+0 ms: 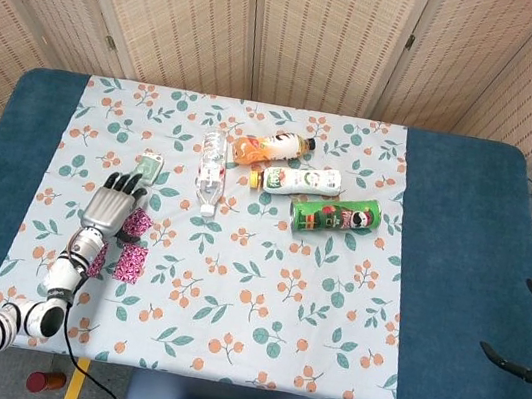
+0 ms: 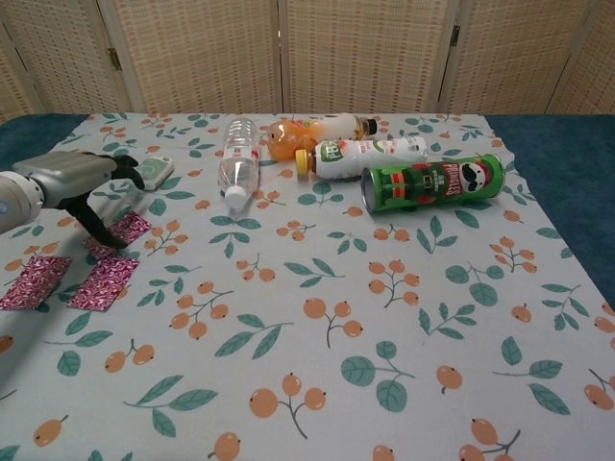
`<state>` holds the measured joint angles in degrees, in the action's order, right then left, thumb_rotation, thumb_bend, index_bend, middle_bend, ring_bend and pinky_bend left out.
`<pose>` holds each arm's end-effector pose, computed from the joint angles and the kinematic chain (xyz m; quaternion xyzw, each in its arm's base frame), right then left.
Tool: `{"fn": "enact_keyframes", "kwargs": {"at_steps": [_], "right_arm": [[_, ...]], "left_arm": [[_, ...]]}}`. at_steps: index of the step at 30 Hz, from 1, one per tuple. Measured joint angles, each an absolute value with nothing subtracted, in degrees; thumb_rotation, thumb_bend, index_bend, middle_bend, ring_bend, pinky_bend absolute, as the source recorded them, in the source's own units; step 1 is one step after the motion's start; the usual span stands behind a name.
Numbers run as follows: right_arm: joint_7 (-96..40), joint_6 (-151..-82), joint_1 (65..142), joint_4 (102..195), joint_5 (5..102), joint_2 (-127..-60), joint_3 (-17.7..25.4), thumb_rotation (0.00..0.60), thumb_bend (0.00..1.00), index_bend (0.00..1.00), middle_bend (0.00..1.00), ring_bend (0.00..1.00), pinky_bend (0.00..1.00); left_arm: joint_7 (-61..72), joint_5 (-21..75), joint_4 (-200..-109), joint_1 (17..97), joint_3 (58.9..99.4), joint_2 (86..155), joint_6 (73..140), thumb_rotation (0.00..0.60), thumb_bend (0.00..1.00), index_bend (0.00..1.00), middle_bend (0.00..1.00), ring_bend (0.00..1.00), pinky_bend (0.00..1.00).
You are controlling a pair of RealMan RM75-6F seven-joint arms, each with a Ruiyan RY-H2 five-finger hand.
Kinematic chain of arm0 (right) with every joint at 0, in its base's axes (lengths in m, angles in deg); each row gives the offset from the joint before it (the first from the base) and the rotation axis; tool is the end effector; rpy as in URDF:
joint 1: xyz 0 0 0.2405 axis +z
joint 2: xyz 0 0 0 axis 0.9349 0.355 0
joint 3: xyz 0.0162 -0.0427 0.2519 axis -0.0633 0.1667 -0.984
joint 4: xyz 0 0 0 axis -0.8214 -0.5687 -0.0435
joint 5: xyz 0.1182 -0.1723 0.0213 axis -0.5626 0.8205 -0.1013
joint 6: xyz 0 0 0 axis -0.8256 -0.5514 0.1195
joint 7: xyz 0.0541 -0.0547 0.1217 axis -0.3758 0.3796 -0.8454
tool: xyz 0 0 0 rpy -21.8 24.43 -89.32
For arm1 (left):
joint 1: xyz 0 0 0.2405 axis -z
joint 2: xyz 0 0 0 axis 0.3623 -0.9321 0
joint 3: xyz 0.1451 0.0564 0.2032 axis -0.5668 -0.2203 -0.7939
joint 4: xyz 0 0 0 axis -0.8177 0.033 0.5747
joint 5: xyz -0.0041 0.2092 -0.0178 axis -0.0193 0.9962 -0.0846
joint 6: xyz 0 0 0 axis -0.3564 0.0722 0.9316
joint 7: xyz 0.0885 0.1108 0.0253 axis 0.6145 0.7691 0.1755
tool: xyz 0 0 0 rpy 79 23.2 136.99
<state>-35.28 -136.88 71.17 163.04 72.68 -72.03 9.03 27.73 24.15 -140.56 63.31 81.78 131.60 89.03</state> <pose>-0.3406 -0.1730 0.1880 0.5413 -0.4212 0.3921 0.6131 -0.2436 0.3974 -0.0064 -0.7276 -0.3553 -0.2366 0.5370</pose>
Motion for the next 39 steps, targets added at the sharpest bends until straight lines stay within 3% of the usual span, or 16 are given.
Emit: {"fn": "enact_keyframes", "kwargs": {"at_steps": [10,27,39], "right_arm": [[-35.8,-137.0,71.0,162.6,72.7,-72.0,9.0,0.471,0.16,0.0,0.0,0.0,0.0],[-36.0,-137.2,70.5,162.5,72.5,-72.2,9.1,0.469,0.16,0.0,0.0,0.0,0.0],[-36.1,-137.5,70.4,162.5,72.8,-72.3,9.1,0.469,0.16,0.0,0.0,0.0,0.0]], "left_arm": [[29.6,20.9,-143.4,65.0,83.7,131.8,89.4,0.486,0.13,0.22,0.02,0.0,0.0],[34.9,12.3,-136.6,68.7,84.8,135.5,86.6,0.487,0.13,0.23,0.02,0.0,0.0],[36.3,8.8,-136.3,67.5,84.8,134.0,88.0,0.481,0.13,0.23,0.02,0.0,0.0]]}}
